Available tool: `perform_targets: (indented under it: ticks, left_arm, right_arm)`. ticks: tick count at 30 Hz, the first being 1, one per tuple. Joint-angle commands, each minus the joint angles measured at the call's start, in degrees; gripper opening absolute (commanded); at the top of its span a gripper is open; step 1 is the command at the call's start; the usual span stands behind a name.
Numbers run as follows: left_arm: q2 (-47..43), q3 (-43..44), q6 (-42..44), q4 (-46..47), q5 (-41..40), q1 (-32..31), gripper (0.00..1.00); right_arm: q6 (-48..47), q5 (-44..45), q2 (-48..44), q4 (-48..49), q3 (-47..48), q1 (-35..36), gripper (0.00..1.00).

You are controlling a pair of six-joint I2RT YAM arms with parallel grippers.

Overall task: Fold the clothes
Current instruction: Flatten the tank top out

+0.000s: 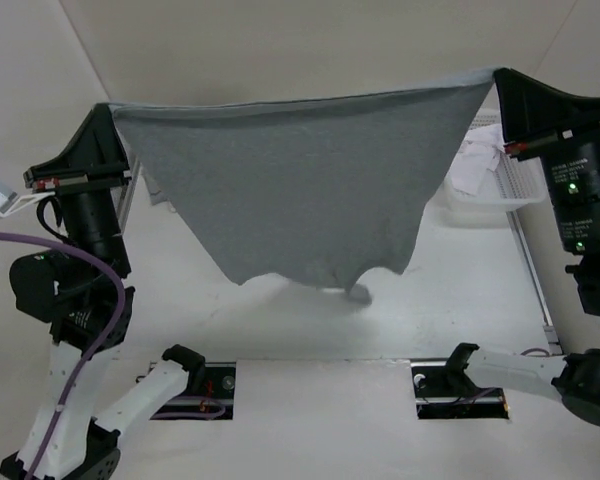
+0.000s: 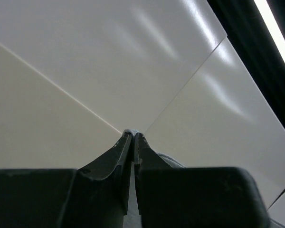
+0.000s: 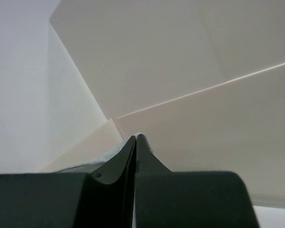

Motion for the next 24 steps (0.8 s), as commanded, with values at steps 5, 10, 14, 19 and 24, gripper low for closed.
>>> perform_targets:
  ticks: [5,10,14,19,24]
  left_arm:
    - [14.23,3.58,7.28,2.76,-1.28,2.60,0.03]
    - [27.59,-2.57,-0.61,2.76,2.40,8.39,0.03]
    - [36.82,1.09,-5.73,2.15,5.75,13.15,0.03]
    - [45.35,17.43,-4.68,-2.50,7.86,14.47,0.03]
    - [47.39,30.54,-3.18,-5.68,10.67,15.26,0.03]
  right_arm:
    - [3.33,-10.08,9.34,-1.50,-0.34,-15.19,0.00]
    - [13.01,-24.69,18.04,6.93,-9.94,-29.27,0.00]
    - [13.81,-29.27,29.54,7.47,-4.43,-33.58,0.00]
    - [14.86,-31.03,41.06,0.72,14.10,-36.13,0.00]
    - [14.43,-30.94,43.20,-4.74,29.50,-36.49,0.00]
